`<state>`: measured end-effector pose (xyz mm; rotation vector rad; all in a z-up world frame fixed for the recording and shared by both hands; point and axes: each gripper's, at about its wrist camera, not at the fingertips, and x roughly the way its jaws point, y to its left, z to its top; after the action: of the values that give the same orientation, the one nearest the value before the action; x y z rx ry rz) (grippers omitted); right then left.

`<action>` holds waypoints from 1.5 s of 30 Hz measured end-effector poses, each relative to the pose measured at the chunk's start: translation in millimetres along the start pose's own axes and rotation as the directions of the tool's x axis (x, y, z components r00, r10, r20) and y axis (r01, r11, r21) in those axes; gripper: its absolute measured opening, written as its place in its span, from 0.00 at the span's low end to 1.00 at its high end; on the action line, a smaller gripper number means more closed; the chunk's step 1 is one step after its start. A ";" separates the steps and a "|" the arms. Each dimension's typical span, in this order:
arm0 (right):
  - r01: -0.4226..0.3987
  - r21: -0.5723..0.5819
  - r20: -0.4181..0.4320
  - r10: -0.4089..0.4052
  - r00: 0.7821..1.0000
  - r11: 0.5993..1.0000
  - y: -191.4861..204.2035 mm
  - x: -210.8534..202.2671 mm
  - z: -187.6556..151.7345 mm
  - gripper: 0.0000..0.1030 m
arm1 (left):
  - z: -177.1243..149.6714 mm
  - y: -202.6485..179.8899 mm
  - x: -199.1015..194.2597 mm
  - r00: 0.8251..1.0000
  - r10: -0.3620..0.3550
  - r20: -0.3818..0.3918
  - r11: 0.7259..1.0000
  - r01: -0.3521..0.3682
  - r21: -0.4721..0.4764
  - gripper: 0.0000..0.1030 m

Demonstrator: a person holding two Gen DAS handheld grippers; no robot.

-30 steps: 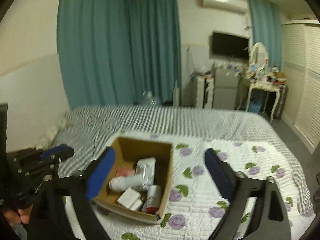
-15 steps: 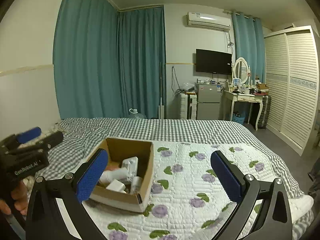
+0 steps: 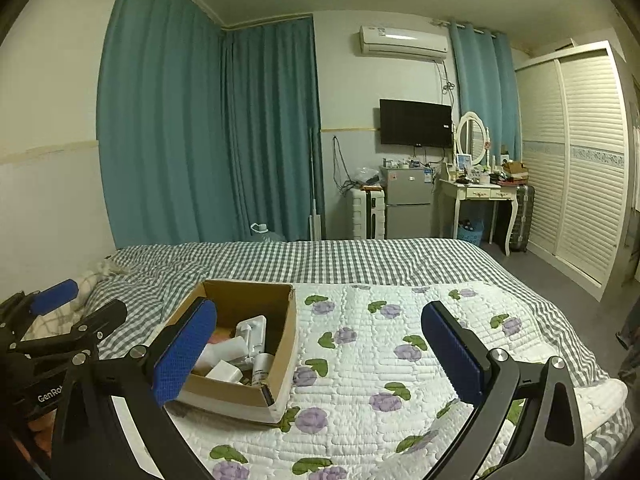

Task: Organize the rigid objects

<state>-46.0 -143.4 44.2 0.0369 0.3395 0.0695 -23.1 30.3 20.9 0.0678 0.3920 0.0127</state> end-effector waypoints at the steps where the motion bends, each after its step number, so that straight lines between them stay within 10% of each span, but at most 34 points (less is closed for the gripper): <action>1: -0.001 -0.001 0.001 0.001 1.000 1.000 0.6 -0.5 0.2 1.00 | 0.0 1.0 -0.5 1.000 0.002 0.000 1.000 -0.002 -0.004 0.79; 45: -0.015 -0.016 -0.033 0.014 0.999 1.000 9.8 7.5 -7.5 1.00 | -2.2 6.9 -7.1 1.000 0.017 -0.013 1.000 -0.017 -0.014 0.79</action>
<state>-42.0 -132.9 35.2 0.0216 0.3714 0.0872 -30.5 37.1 22.0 0.0569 0.4040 0.0329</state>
